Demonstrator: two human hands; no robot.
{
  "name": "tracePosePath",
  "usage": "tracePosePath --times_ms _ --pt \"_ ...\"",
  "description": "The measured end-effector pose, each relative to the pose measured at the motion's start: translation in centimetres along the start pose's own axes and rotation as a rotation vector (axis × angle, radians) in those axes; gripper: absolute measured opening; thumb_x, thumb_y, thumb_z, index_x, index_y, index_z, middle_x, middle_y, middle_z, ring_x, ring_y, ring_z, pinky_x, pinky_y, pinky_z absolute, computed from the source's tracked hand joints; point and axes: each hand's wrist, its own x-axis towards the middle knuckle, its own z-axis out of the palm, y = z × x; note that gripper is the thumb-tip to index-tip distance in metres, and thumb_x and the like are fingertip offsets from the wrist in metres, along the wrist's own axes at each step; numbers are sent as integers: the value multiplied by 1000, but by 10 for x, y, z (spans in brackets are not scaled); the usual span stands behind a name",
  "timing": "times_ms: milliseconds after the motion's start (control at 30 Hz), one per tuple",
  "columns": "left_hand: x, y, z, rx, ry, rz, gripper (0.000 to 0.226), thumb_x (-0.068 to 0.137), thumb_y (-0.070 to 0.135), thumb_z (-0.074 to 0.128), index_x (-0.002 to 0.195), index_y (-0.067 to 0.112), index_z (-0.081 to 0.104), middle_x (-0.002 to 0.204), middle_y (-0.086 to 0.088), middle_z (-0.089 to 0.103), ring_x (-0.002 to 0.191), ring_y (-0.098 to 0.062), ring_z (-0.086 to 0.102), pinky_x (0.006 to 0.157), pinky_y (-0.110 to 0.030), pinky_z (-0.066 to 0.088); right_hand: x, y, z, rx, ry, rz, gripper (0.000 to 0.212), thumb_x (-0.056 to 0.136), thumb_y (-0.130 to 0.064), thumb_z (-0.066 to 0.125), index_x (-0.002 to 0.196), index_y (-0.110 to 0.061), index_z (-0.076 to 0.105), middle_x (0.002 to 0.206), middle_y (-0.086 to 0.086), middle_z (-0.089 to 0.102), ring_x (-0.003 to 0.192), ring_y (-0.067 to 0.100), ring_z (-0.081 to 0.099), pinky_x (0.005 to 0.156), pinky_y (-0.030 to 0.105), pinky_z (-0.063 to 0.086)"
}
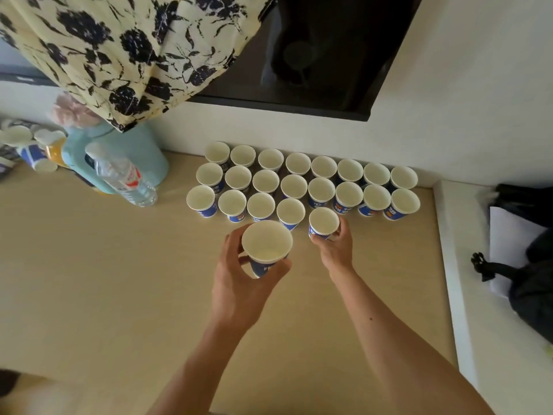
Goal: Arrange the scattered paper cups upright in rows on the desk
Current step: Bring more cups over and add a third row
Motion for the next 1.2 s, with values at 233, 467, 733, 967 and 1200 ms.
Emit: tracePosePath --times_ms 233,467,733,967,1200 --pt "-9 0 0 16 2 -16 61 67 20 90 121 23 61 118 5 69 105 -12 67 86 -18 53 16 14 5 16 -12 -7 73 61 -14 82 129 -27 56 119 -2 69 111 20 67 99 48 56" --pt "-10 4 3 27 -1 -21 61 65 25 87 121 25 62 119 7 68 107 -12 67 86 -17 53 19 5 12 75 -18 -8 69 72 11 78 124 -29 56 114 -10 68 100 4 67 85 28 56" --pt "-11 2 5 31 -1 -32 61 64 25 87 120 26 62 117 8 69 106 -12 67 87 -19 54 20 11 12 106 8 -2 72 75 9 79 138 -12 50 123 -1 65 104 -6 63 86 19 54" --pt "-14 -4 8 49 -14 -54 63 64 27 87 122 27 61 119 8 68 108 -12 67 86 -18 53 23 19 3 85 15 24 73 76 4 79 140 -10 46 136 7 59 124 20 59 101 37 52" --pt "-7 -3 22 109 -19 -77 67 61 34 87 120 32 57 113 24 65 108 -3 63 88 -29 53 -30 -18 -28 187 -6 -41 49 84 1 71 128 -16 57 122 7 67 111 17 65 94 32 52"
